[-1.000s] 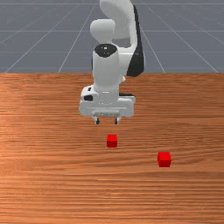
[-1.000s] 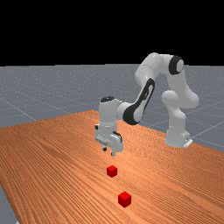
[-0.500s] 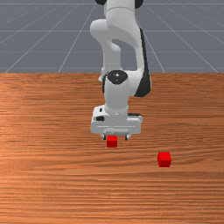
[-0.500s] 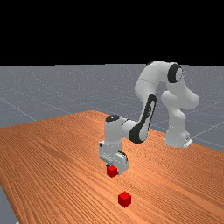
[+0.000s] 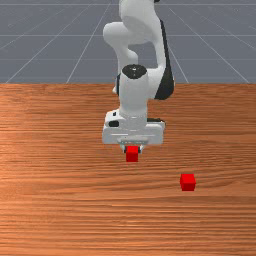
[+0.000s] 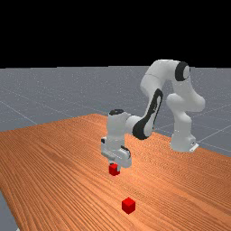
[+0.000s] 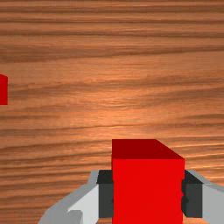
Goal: Stack all the cube
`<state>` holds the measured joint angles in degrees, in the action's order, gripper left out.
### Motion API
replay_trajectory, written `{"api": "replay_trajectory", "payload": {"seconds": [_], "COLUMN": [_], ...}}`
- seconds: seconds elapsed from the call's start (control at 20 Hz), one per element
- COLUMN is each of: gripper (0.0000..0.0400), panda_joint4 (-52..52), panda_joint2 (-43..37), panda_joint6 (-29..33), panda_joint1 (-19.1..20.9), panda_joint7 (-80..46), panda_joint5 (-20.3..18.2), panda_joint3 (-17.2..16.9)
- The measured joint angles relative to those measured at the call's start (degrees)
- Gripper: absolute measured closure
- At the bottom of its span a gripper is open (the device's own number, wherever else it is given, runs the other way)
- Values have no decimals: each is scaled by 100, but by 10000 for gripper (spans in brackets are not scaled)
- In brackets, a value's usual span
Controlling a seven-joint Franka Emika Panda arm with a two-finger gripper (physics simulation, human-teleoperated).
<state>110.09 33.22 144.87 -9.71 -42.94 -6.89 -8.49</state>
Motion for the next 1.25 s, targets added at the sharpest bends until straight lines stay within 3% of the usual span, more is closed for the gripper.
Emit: {"api": "replay_trajectory", "payload": {"seconds": [0.2, 0.3, 0.5, 0.6, 0.9, 1.25], "gripper": [211, 211, 211, 211, 211, 211], "panda_joint4": [-406, -946, -2712, -3097, -3225, -3257], "panda_joint2": [-143, 130, 1154, 1482, 1716, 1806], "panda_joint6": [-150, -392, -1560, -1726, -1784, -1753], "panda_joint1": [-279, -411, -383, -458, -955, -1058], "panda_joint7": [-218, -325, -479, -622, -883, -908], "panda_joint5": [-19, -16, 21, 135, 267, 358], "panda_joint3": [188, 273, 290, 217, 346, 317]}}
